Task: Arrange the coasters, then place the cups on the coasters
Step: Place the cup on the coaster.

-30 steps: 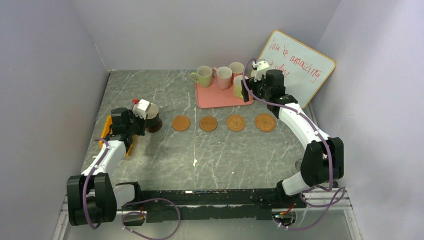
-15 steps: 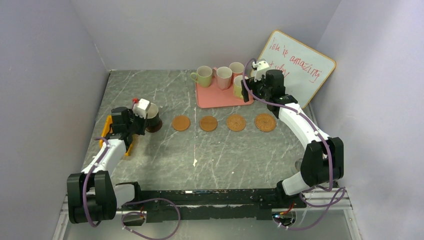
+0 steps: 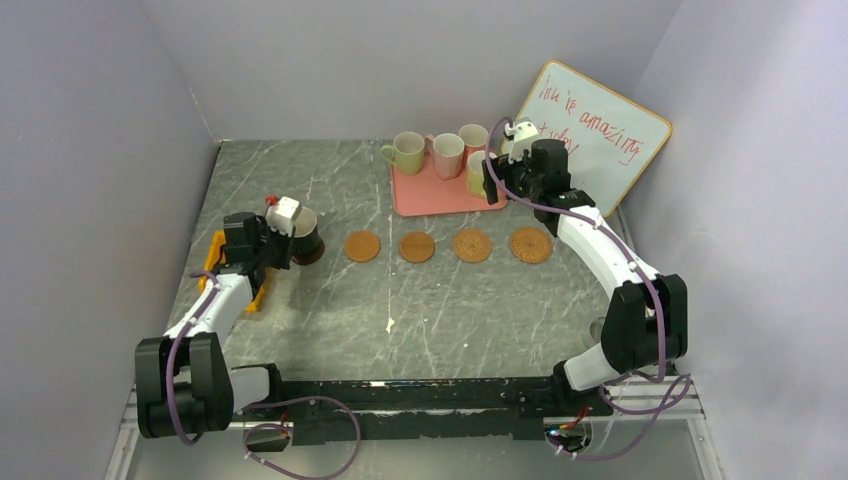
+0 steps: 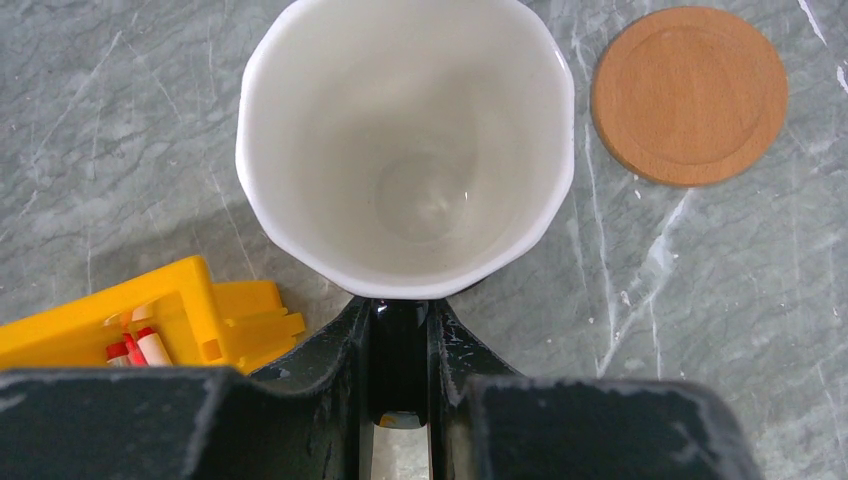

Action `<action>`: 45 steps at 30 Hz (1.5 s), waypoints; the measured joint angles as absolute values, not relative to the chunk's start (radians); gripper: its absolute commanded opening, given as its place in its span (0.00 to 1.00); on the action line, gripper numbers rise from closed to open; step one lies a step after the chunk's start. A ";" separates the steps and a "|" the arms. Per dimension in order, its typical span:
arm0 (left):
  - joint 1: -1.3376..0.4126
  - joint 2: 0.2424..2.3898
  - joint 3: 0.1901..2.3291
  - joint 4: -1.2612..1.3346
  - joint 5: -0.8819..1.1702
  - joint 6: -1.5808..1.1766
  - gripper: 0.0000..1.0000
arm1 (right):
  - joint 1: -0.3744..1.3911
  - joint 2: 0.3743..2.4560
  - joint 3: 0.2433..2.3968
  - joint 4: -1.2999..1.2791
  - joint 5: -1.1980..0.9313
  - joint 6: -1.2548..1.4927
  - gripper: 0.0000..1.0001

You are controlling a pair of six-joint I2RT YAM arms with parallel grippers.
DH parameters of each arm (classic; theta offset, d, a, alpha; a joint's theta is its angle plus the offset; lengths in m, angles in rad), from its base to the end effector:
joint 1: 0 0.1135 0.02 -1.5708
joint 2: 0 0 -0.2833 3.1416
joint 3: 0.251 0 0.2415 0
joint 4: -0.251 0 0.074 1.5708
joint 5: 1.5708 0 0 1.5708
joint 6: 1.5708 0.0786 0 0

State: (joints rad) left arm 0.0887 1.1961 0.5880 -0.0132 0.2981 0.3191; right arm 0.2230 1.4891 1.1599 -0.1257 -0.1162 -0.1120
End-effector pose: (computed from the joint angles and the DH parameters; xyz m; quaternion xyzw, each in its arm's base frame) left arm 0.2649 0.0004 0.2059 0.1685 0.8659 -0.0378 0.4694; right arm 0.3630 0.0917 0.3102 -0.1715 0.8299 0.0785 0.5250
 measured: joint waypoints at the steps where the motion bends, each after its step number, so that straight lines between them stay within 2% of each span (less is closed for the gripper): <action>1: 0.089 1.196 0.589 -0.013 0.298 0.319 0.05 | 0.223 1.489 1.160 -0.126 -0.117 -0.112 1.00; 24: 0.092 1.208 0.591 -0.012 0.298 0.319 0.19 | 0.223 1.489 1.160 -0.126 -0.136 -0.112 1.00; 36: 0.094 1.208 0.591 -0.012 0.299 0.320 0.21 | 0.223 1.489 1.160 -0.126 -0.138 -0.112 1.00; 40: 0.095 1.208 0.591 -0.012 0.299 0.320 0.16 | 0.223 1.489 1.160 -0.126 -0.138 -0.112 1.00; 45: 0.095 1.208 0.591 -0.012 0.299 0.320 0.16 | 0.223 1.489 1.160 -0.126 -0.139 -0.112 1.00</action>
